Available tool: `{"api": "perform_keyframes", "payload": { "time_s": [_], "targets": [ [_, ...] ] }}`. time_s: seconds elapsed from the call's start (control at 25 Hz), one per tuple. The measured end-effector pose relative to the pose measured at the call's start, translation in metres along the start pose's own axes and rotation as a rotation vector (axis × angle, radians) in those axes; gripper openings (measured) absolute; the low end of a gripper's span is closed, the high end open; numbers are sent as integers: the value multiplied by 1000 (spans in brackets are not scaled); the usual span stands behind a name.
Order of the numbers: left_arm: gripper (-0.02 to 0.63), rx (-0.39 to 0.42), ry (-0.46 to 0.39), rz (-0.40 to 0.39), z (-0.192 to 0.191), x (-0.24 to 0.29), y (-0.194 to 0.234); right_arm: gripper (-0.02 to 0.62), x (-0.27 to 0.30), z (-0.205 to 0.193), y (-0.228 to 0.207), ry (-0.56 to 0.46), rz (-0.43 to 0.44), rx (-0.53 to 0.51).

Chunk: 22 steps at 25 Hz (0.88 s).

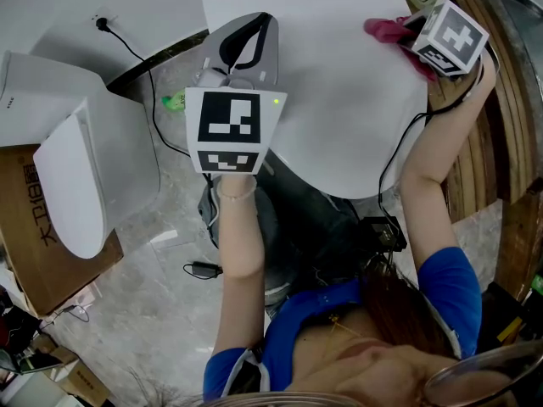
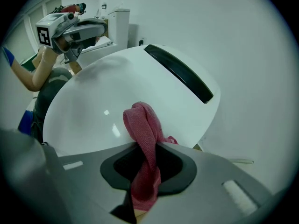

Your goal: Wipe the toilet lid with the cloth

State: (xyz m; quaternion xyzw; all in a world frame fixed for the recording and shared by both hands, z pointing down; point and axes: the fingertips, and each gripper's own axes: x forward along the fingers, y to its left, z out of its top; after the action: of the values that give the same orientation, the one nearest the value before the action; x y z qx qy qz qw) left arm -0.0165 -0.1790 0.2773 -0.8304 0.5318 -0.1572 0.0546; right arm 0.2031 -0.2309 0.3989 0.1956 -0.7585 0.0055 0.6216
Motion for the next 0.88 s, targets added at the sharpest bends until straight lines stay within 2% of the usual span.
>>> {"api": "perform_keyframes", "payload": {
  "time_s": [0.08, 0.2, 0.28, 0.68, 0.88],
  "targets": [
    [3, 1, 2, 0, 0, 1, 2, 75, -1, 2, 1, -23, -35, -2],
    [3, 2, 8, 7, -2, -1, 7, 66, -2, 4, 3, -58, -131, -19],
    [3, 1, 11, 19, -3, -3, 10, 61, -1, 4, 4, -68, -156, -37],
    [3, 0, 20, 38, -5, -5, 17, 64, -7, -4, 29, -161, -92, -105],
    [3, -6, 15, 37, -4, -6, 17, 64, -8, -6, 33, -164, -100, -134]
  ]
}}
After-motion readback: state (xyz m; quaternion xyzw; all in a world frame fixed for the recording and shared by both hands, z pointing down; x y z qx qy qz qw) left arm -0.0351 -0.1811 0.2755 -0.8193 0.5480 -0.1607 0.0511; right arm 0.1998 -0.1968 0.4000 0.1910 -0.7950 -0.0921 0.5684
